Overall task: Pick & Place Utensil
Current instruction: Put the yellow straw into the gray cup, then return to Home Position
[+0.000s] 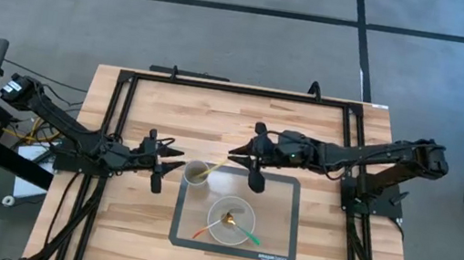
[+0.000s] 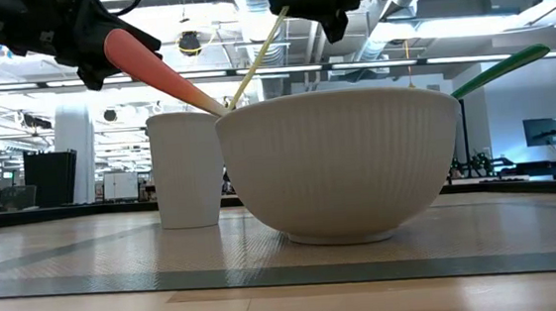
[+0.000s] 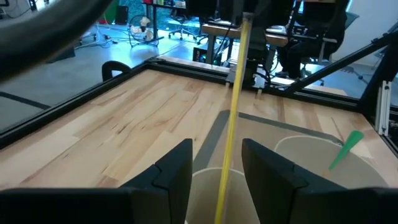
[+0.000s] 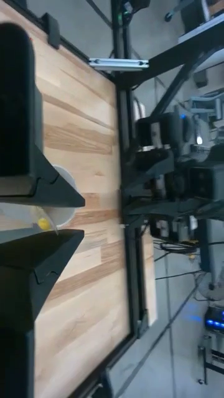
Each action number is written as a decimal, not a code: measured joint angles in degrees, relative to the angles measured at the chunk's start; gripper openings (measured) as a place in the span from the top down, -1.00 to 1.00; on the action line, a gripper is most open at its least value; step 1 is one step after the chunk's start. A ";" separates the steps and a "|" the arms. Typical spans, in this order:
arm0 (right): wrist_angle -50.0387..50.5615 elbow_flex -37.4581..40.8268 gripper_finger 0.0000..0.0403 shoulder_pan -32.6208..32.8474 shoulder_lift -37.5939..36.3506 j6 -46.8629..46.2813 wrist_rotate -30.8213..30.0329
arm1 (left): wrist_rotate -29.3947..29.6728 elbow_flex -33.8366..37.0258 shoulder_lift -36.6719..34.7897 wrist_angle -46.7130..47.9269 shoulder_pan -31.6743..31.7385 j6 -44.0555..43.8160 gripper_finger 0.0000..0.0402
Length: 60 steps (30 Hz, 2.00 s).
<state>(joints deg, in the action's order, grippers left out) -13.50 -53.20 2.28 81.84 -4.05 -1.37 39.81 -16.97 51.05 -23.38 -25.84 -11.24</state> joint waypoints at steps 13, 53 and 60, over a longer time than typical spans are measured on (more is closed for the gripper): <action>-3.35 0.03 0.70 -0.17 -2.60 0.09 -0.15 | 0.00 0.00 -0.13 0.00 0.04 -0.33 0.30; 20.60 28.66 0.70 -7.50 -58.93 9.55 -7.71 | -9.20 16.65 -37.22 -3.72 11.93 15.47 0.30; 20.96 34.44 0.70 -9.95 -70.70 9.72 -7.71 | -13.73 16.65 -37.16 -3.65 17.92 13.38 0.30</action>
<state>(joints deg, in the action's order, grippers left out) 7.46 -18.76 -7.67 11.15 5.67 -9.08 26.08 -0.32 13.89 -27.03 -7.91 2.14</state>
